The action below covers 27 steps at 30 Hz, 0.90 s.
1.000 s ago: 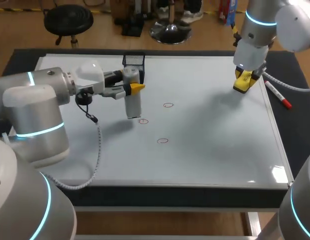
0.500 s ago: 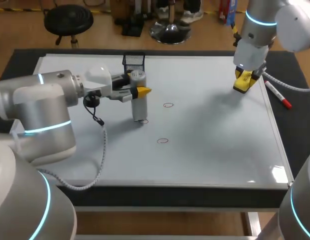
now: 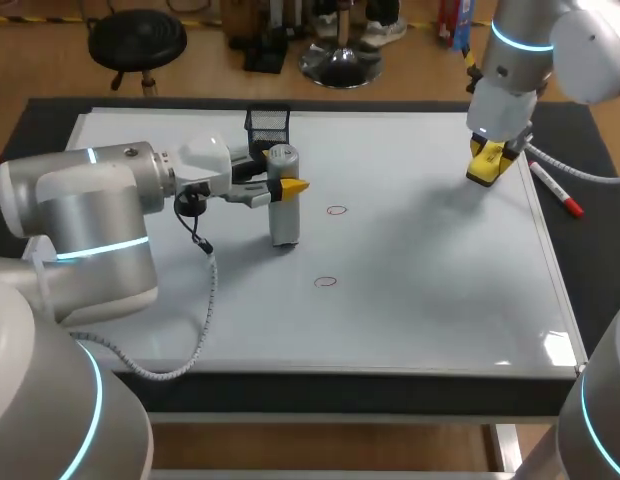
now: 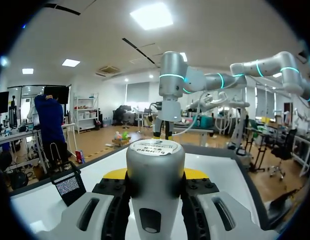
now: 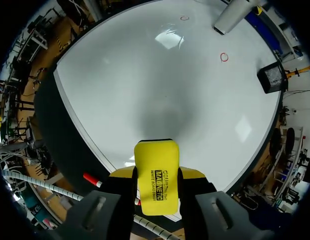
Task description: Pick up the inspection probe, press it on each red-marked spot on the whiteboard one by one, put down the probe, pick up the eraser, and wipe off all the red marks.
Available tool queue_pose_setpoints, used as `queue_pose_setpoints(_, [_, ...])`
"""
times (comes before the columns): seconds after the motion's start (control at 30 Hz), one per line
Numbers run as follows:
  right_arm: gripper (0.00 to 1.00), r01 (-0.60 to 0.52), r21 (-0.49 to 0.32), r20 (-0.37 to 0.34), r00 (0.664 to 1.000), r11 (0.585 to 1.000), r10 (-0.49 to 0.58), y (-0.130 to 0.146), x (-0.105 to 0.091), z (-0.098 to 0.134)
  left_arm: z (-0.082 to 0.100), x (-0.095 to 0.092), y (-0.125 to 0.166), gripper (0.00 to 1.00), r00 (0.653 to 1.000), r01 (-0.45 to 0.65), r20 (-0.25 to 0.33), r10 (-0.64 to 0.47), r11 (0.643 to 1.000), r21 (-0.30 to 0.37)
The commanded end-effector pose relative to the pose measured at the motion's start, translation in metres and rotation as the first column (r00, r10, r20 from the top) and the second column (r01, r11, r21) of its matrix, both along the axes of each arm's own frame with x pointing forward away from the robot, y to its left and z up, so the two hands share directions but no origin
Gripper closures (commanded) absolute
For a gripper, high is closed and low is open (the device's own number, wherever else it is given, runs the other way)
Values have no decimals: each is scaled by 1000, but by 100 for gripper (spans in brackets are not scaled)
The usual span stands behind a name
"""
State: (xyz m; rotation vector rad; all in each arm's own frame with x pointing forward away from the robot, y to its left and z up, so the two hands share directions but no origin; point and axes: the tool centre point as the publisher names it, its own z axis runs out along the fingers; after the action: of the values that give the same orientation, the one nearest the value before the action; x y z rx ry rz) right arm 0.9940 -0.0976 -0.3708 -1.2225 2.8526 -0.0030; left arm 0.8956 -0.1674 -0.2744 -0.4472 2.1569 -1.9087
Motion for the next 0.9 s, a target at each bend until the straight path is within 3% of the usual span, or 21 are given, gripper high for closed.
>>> queue_pose_setpoints(0.03, [100,-1,-4,-1,1000,1000,1,0,0,1,-3,-3,-2,100,1000,1,4,-1,1000,0])
queue_pose_setpoints(0.9, [100,-1,-4,-1,1000,1000,1,0,0,1,-11,-6,-3,100,1000,19,14,-19,1000,12])
